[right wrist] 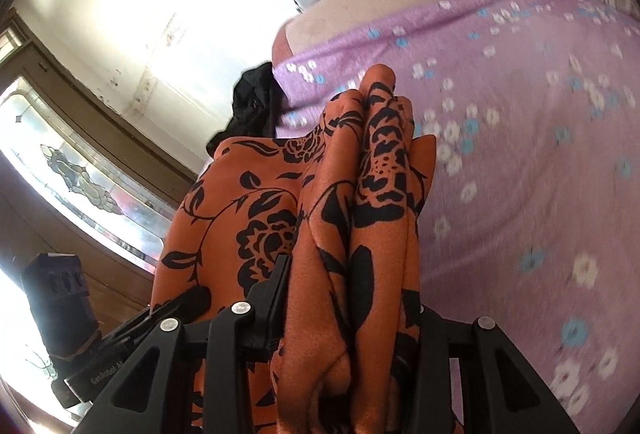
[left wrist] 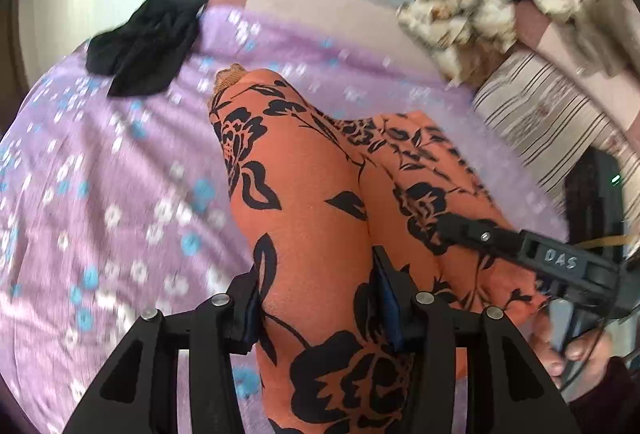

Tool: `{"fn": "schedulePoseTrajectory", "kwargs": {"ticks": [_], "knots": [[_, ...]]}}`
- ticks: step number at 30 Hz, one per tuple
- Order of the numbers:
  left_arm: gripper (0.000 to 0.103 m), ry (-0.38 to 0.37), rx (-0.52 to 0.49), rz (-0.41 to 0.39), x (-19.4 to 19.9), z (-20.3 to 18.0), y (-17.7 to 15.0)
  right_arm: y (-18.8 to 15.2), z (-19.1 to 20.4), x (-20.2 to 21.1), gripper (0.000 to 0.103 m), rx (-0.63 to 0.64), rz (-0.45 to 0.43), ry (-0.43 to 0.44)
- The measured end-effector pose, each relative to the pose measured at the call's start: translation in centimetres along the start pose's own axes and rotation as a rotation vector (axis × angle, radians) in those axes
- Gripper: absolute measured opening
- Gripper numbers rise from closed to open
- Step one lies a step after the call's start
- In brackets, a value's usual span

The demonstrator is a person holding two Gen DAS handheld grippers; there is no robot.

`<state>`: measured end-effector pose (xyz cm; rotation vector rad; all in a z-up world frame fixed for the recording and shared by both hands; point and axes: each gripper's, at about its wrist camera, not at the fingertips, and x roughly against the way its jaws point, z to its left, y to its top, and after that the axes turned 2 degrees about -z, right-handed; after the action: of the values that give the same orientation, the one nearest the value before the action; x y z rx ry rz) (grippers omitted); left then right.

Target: Fold small clothes

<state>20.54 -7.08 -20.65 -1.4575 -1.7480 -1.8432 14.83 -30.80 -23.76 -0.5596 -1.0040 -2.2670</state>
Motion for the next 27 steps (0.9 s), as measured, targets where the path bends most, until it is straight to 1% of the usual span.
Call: {"fn": "schedulePoseTrajectory", "kwargs": {"ticks": [1, 2, 3, 4, 5, 7, 10, 12, 14, 16, 18, 20, 22, 27], "knots": [[0.055, 0.031, 0.000, 0.048, -1.2, 0.1, -0.5, -0.5, -0.2, -0.6, 0.039, 0.000, 0.018, -0.022], [0.059, 0.075, 0.007, 0.114, -2.6, 0.3, -1.1, -0.9, -0.5, -1.4, 0.039, -0.004, 0.045, -0.048], [0.063, 0.109, 0.018, 0.149, -3.3, 0.6, -1.4, -1.5, -1.1, -2.7, 0.041, -0.022, 0.102, -0.103], [0.066, 0.110, 0.037, 0.136, -3.2, 0.9, -1.7, -1.9, -1.8, -3.1, 0.049, -0.039, 0.114, -0.150], [0.067, 0.103, 0.045, 0.125, -2.7, 1.0, -1.7, -2.0, -2.1, -3.0, 0.053, -0.053, 0.107, -0.153], [0.068, 0.145, 0.030, 0.106, -1.4, 0.7, -1.7, -1.8, -2.0, -1.9, 0.054, -0.070, 0.089, -0.162], [0.068, 0.242, -0.034, 0.034, 1.4, -0.5, -2.1, -1.6, -0.5, 0.5, 0.057, 0.001, 0.043, -0.195], [0.070, 0.278, -0.058, -0.013, 3.8, -1.2, -2.3, -1.8, 0.9, 2.9, 0.057, 0.070, -0.013, -0.222], [0.077, 0.315, -0.072, -0.064, 5.9, -1.9, -2.2, -2.0, 2.1, 5.2, 0.057, 0.115, -0.054, -0.227], [0.078, 0.354, -0.084, -0.126, 8.3, -2.6, -1.8, -1.8, 3.5, 7.2, 0.057, 0.149, -0.089, -0.224], [0.081, 0.374, -0.097, -0.193, 11.0, -3.5, -1.4, -1.9, 5.7, 10.1, 0.058, 0.201, -0.136, -0.228], [0.086, 0.386, -0.104, -0.245, 13.3, -4.5, -0.7, -2.1, 7.6, 12.1, 0.062, 0.243, -0.164, -0.231], [0.088, 0.395, -0.110, -0.295, 15.5, -5.3, -0.5, -2.5, 9.3, 13.8, 0.063, 0.278, -0.187, -0.229], [0.093, 0.416, -0.122, -0.387, 19.8, -7.6, 0.0, -3.8, 12.8, 18.1, 0.064, 0.369, -0.235, -0.228]]}}
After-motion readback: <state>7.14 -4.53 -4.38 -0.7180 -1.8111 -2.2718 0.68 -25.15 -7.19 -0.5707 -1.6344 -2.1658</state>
